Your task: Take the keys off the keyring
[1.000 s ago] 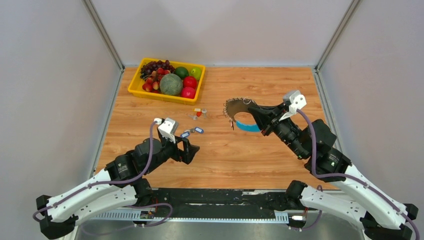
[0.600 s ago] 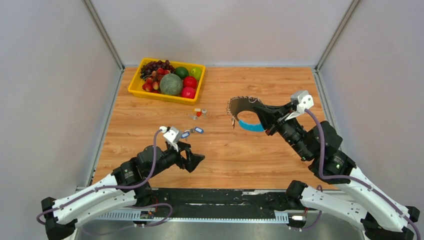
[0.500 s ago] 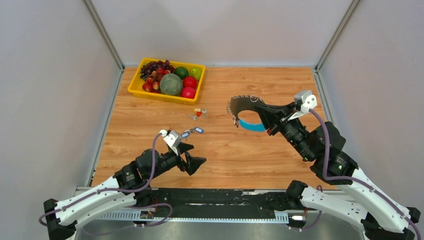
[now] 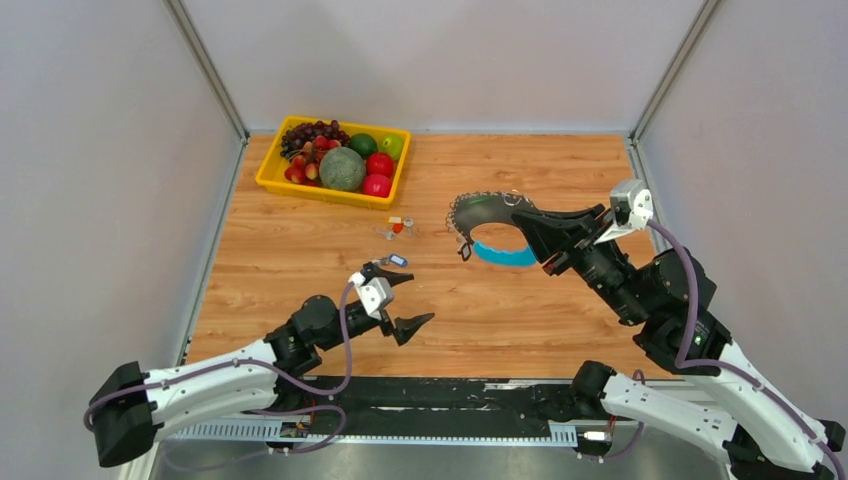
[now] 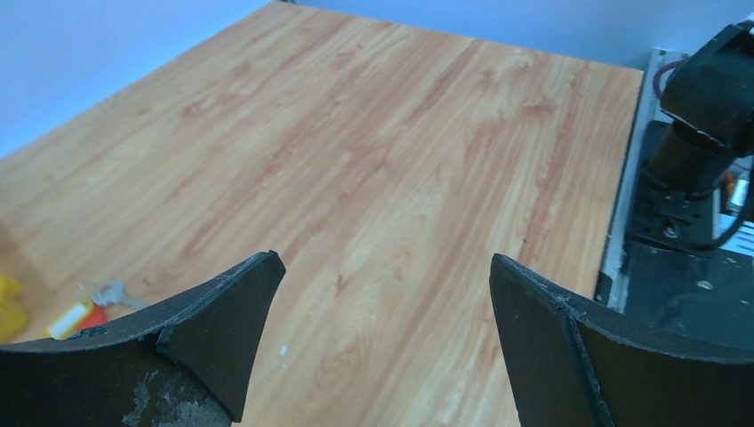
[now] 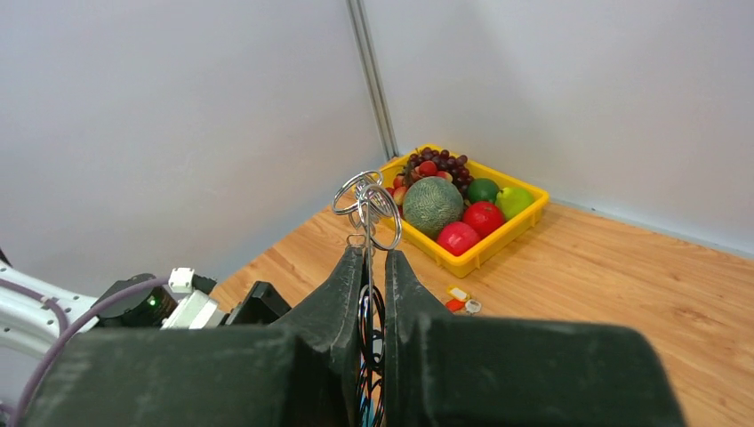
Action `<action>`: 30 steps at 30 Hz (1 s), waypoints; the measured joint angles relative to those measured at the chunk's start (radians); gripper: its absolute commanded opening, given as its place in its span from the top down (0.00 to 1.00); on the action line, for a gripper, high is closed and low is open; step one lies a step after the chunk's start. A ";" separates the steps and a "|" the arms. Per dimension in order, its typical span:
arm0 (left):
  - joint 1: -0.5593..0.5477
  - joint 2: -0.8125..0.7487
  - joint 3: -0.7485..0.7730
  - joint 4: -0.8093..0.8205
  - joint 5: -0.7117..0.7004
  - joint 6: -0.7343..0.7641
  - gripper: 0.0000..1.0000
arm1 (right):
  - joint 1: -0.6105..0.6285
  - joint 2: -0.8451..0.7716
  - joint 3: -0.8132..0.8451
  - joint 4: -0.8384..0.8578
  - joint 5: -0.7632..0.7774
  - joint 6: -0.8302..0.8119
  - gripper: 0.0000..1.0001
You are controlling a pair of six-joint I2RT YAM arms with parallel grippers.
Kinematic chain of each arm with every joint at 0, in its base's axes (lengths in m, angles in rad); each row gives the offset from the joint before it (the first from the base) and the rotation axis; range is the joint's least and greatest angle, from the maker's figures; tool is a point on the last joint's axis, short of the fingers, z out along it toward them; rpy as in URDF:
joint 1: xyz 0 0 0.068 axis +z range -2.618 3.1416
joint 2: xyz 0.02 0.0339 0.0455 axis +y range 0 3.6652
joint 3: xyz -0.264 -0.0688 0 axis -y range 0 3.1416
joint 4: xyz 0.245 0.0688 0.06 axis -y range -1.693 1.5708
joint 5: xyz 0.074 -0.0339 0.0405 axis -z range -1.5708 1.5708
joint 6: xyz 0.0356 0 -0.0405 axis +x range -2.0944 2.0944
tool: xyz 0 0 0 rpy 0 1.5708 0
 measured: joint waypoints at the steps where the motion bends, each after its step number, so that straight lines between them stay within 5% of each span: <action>1: 0.000 0.040 0.015 0.027 0.003 0.027 0.06 | 0.000 0.002 0.000 0.000 -0.006 0.002 1.00; 7: 0.000 0.154 0.046 0.199 -0.018 0.137 0.18 | 0.000 0.027 0.002 0.003 -0.046 0.018 1.00; 16: -0.033 0.177 0.048 0.375 -0.104 0.114 0.26 | 0.000 0.062 0.002 0.027 -0.086 0.027 1.00; 23: -0.036 0.273 0.106 0.411 -0.098 0.136 0.27 | 0.000 0.083 0.002 0.053 -0.117 0.038 1.00; 30: -0.036 0.322 0.149 0.460 -0.097 0.166 0.43 | 0.000 0.089 0.002 0.069 -0.143 0.045 1.00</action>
